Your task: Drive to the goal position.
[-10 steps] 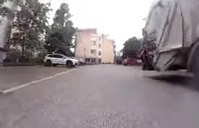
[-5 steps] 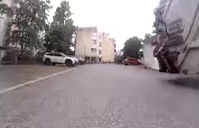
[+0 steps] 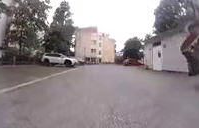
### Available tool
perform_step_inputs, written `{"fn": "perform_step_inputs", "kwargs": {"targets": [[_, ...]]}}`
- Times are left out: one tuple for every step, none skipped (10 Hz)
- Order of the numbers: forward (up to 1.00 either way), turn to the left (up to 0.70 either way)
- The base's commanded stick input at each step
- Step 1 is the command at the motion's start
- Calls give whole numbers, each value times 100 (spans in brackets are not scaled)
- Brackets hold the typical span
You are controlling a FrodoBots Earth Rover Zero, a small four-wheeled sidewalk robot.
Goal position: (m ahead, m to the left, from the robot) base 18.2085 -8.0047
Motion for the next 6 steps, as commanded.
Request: {"fn": "perform_step_inputs", "kwargs": {"targets": [[60, 0], [60, 0], [60, 0], [60, 0], [60, 0], [60, 0]]}}
